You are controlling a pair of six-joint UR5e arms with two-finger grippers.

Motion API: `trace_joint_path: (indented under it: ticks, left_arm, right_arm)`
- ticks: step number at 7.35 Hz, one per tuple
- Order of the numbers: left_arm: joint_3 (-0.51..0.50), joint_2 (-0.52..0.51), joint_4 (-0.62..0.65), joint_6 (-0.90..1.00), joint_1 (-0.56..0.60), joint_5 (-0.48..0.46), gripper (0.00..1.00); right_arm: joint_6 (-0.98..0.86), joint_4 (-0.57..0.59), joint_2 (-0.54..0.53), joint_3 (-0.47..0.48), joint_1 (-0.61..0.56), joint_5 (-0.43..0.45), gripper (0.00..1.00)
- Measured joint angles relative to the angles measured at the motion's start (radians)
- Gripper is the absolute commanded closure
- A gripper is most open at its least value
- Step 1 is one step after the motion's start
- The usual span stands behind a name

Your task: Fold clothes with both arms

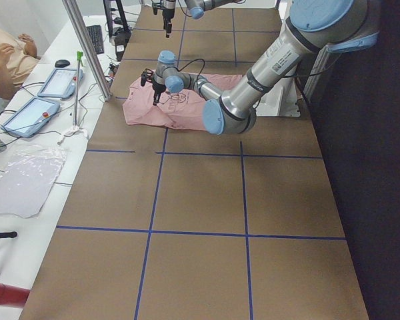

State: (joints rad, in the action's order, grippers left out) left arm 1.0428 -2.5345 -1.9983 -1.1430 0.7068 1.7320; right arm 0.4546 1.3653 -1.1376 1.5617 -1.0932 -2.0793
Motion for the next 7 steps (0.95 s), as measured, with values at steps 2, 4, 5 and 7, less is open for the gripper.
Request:
trace_joint_path:
  ticks: [2, 4, 5, 7]
  left_arm:
    - [0.042, 0.031, -0.021, 0.015, -0.003, -0.005, 0.00]
    - [0.253, 0.159, -0.029, 0.043, -0.004, 0.024, 0.00]
    - [0.363, 0.232, -0.028, 0.048, -0.003, 0.053, 0.00]
    - [0.578, 0.374, -0.019, 0.048, -0.016, 0.074, 0.00]
  right_arm:
    - [0.014, 0.000, -0.003, 0.014, 0.005, -0.002, 0.00]
    - [0.078, 0.000, -0.024, 0.078, 0.038, 0.001, 0.00]
    - [0.170, 0.002, -0.045, 0.142, 0.087, 0.024, 0.00]
    - [0.448, 0.010, -0.110, 0.315, 0.280, 0.176, 0.00]
